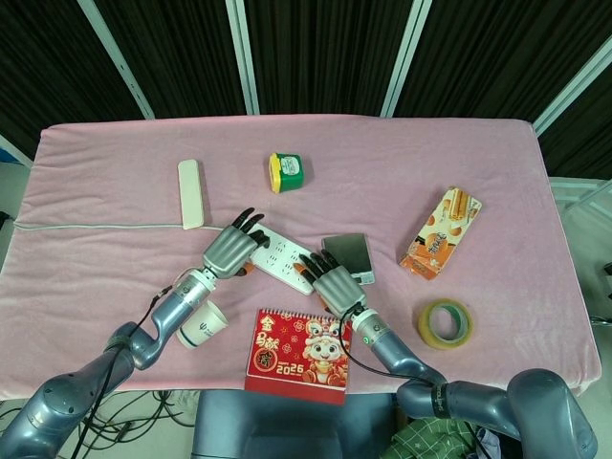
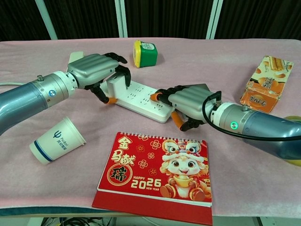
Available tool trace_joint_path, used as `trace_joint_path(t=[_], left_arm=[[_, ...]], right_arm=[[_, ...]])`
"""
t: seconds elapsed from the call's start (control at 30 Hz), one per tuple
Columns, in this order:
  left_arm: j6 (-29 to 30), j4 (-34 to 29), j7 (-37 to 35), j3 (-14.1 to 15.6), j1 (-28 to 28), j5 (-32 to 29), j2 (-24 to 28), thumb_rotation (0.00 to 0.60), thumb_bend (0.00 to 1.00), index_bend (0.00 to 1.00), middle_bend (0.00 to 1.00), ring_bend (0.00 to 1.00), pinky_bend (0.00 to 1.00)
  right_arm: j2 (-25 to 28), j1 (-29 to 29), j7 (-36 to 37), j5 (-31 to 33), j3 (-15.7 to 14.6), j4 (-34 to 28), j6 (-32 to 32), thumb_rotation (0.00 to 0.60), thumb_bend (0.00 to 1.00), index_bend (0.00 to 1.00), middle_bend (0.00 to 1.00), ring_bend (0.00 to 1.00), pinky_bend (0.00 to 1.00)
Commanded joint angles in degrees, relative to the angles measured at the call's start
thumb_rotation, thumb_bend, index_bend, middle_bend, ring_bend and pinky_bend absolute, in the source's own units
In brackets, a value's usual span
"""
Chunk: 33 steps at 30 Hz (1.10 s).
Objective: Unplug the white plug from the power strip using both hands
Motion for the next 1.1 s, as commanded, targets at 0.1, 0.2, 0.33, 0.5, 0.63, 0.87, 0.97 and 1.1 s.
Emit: trace_joint_path(t=[0.1, 0.2, 0.33, 0.5, 0.63, 0.87, 0.97, 1.1], left_arm=[[-0.2, 0.2, 0.0, -0.1, 0.0, -0.2, 0.0, 0.6, 0.58, 0.46, 0.54, 0.09, 0.07], [-0.7, 0.1, 0.3, 0.0, -0.1, -0.2, 0.3, 0.6, 0.58, 0.45, 0.54, 0.09, 0.07], [-1.4, -0.3, 0.7, 0.2, -0.1, -0.3, 0.5, 0.6, 0.58, 0.45, 0.54, 0.09, 0.07], [-1.7, -0.4, 1.4, 0.2, 0.1, -0.5, 0.6, 0.6, 0.58, 0.46, 0.54, 0.09, 0.07], [-1.3, -0.4, 1.6, -0.1, 0.2, -0.7, 0.6, 0.6, 0.58, 0.46, 0.54, 0.09, 0.07], [-1.7, -0.6, 1.9, -0.3, 0.1, -1.1, 0.6, 0.6, 0.58, 0.46, 0.54, 0.09, 0.07], [-1.8, -0.7, 2.1, -0.3, 0.2, -1.2, 0.4, 0.6, 0.58, 0.47, 0.55, 0.09, 0.07], [-1.9, -0.9, 2.1, -0.2, 0.0, -1.0, 0.4, 0.6, 0.58, 0.48, 0.56, 0.09, 0.07]], right_arm=[[0.1, 0.1, 0.0, 0.0, -0.2, -0.2, -0.4, 0.6, 0.78, 0.04, 0.1, 0.1, 0.02], [0.2, 0.2, 0.1, -0.2, -0.4, -0.4, -0.6, 0.6, 0.78, 0.05, 0.11, 0.11, 0.03], [0.2, 0.3, 0.0, -0.8, -0.8, -0.8, -0.7, 0.6, 0.78, 0.05, 0.12, 0.12, 0.03], [0.2, 0.4, -0.3, -1.3, -1.2, -1.0, -0.9, 0.6, 0.79, 0.06, 0.12, 0.12, 0.03], [-0.4, 0.3, -0.2, -2.1, -0.9, -0.6, 0.6, 0.6, 0.78, 0.06, 0.12, 0.12, 0.03], [-1.2, 0.1, -0.1, -3.2, -1.2, -0.3, 1.6, 0.6, 0.78, 0.07, 0.12, 0.12, 0.03], [-1.3, 0.1, -0.3, -3.4, -1.5, -0.1, 1.4, 0.6, 0.78, 0.14, 0.15, 0.12, 0.03], [-1.3, 0.3, -1.1, -2.6, -1.7, 0.3, 0.2, 0.6, 0.78, 0.21, 0.18, 0.15, 0.03]])
